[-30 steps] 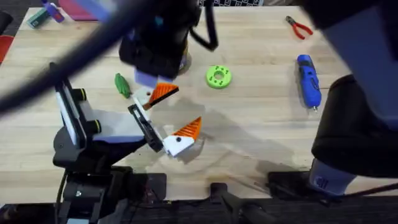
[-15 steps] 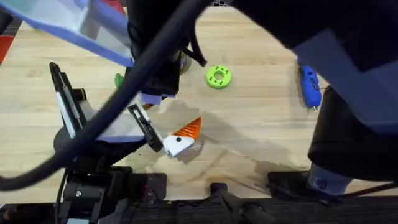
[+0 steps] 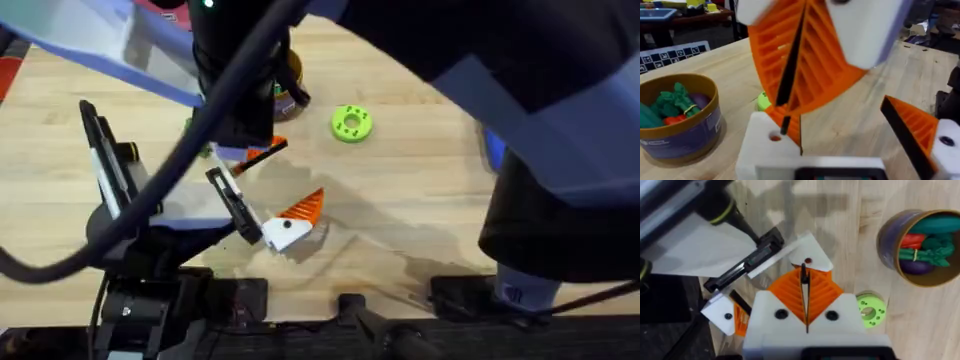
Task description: Pick up the gripper from the table and insert it into the empty holder that is missing its gripper. Then pick up a screw, insert it into the mounting hole, and use the screwdriver to tighten it. Finally, clean up the table by picking up the vegetable and placing it into the bucket.
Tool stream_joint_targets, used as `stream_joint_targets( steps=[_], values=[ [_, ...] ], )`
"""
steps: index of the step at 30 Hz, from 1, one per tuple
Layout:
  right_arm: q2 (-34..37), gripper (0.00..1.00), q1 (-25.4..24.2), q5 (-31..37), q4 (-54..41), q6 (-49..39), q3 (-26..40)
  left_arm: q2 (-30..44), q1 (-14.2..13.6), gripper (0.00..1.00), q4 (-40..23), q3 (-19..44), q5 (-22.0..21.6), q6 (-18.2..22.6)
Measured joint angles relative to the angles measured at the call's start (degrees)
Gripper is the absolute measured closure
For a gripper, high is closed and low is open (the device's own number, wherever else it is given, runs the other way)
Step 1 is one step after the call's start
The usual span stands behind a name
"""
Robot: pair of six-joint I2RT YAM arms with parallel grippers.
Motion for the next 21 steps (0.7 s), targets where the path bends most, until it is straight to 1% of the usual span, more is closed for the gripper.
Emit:
stream_joint_targets(
  steps=[21],
  values=[
    [0.0, 0.996, -0.5, 0.9, 0.7, 0.1, 0.0, 0.0, 0.0, 0.015, 0.0, 0.0, 0.0, 0.0]
  ],
)
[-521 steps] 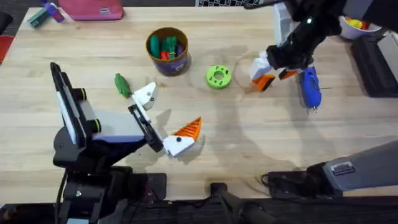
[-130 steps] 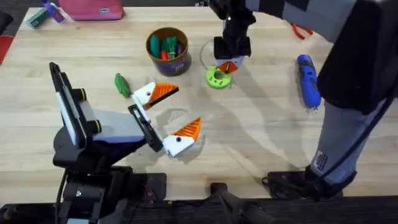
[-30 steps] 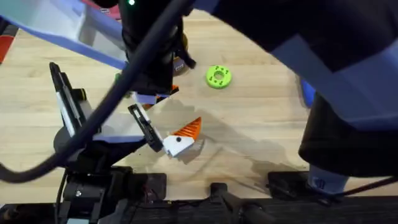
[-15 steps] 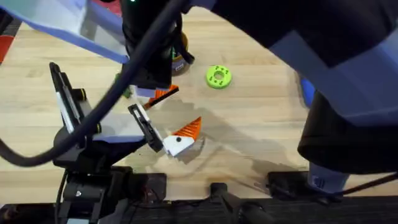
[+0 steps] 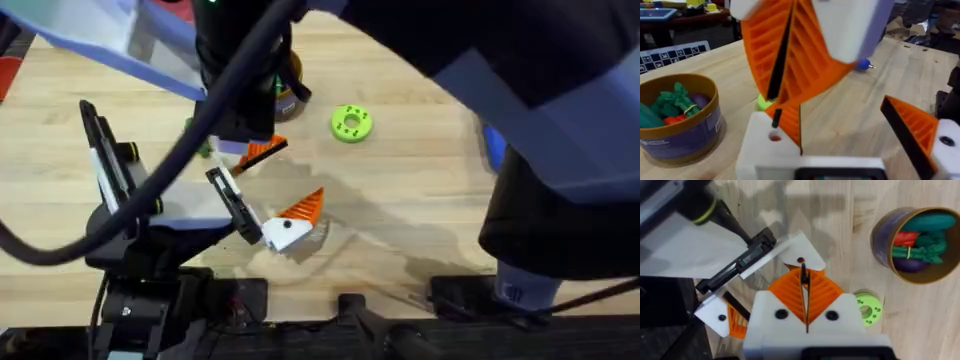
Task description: Pick up the gripper from the table and insert it into the empty holder that is missing its gripper. Then pick up a screw, insert it into the mounting hole, and use the screwdriver to tighten it. Finally, clean up the table by picking up the vegetable and placing it into the bucket.
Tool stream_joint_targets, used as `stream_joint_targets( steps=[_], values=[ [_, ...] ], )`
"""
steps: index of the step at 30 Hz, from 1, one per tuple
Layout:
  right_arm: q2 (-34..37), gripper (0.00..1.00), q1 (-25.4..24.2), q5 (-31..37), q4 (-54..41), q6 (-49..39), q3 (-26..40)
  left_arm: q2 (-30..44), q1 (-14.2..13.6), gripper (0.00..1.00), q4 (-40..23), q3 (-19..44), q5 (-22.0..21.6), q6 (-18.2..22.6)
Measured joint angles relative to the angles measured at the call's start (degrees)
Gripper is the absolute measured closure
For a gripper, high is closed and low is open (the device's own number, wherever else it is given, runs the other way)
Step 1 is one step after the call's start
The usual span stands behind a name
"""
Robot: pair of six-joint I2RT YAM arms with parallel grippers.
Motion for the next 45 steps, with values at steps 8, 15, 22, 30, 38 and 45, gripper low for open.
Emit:
stream_joint_targets(
  steps=[8, 15, 22, 30, 38, 45],
  values=[
    [0.1, 0.996, 0.0, 0.0, 0.0, 0.1, -0.1, 0.0, 0.0, 0.015, 0.0, 0.0, 0.0, 0.0],
    [1.7, 0.996, 0.0, 0.1, 0.0, 0.2, -0.2, 0.0, 0.0, 0.015, -0.1, 0.0, -0.1, -0.4],
    [1.8, 0.996, 0.0, 0.4, -0.1, 0.2, -0.2, 0.0, 0.0, 0.014, 0.0, 0.0, 0.0, -0.6],
    [1.7, 0.996, 0.0, 0.4, 0.0, 0.2, -0.3, 0.0, 0.0, 0.015, 0.0, 0.0, 0.0, -0.6],
    [1.7, 0.996, 0.0, 0.4, -0.3, 0.2, -0.3, 0.0, 0.0, 0.016, 0.0, 0.0, 0.0, -0.6],
    [1.8, 0.996, 0.0, 0.4, -0.7, 0.2, -0.3, 0.0, 0.0, 0.015, 0.0, 0.0, 0.0, -0.6]
  ],
)
